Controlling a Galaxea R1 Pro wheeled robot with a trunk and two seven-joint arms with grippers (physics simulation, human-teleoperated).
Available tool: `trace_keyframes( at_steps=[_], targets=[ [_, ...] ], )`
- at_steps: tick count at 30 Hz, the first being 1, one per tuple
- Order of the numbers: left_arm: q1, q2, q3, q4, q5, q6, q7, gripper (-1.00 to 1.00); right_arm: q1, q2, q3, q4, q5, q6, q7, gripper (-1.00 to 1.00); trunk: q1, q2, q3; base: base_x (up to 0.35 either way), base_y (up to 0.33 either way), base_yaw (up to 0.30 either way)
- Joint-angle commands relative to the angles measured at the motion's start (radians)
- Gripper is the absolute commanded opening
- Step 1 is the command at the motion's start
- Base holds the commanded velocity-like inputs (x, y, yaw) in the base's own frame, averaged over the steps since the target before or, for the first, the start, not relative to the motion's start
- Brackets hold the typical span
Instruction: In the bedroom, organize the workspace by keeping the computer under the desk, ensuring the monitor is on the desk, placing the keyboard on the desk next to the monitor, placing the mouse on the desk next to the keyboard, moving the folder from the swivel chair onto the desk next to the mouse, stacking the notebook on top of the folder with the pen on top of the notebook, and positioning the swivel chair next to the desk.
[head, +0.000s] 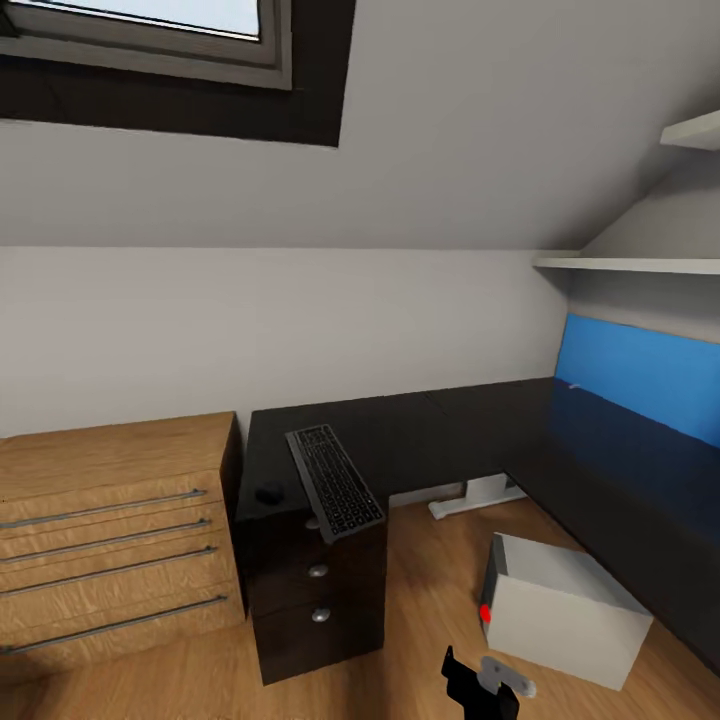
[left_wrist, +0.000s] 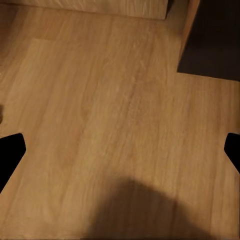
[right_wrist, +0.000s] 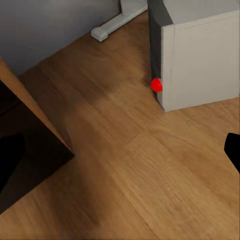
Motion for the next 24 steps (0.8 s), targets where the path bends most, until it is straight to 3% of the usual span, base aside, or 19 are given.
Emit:
trace_keyframes(
  at_steps=[1,7,13,24],
  targets=[
    [-0.001,0.001,-0.008,0.0,0.011,-0.007,0.007,1.0,0.0,0.0,0.009,0.0,-0.002,-0.001,-0.008,1.0,0.0,-0.001,-0.001,0.0,-0.287,0.273],
    [-0.001,0.002,-0.008,0.0,0.011,-0.007,0.007,1.0,0.0,0.0,0.01,-0.001,0.0,-0.001,-0.008,1.0,0.0,-0.001,-0.001,0.0,-0.232,0.275],
    [-0.002,0.0,-0.008,0.0,0.01,-0.007,0.008,1.0,0.0,0.0,0.01,0.0,0.001,-0.001,-0.008,1.0,0.0,-0.001,-0.003,-0.044,-0.075,0.274],
    [-0.001,0.0,-0.008,0.0,0.01,-0.007,0.007,1.0,0.0,0.0,0.01,-0.001,0.001,-0.001,-0.008,1.0,0.0,-0.001,-0.012,-0.268,-0.016,0.209]
  ],
)
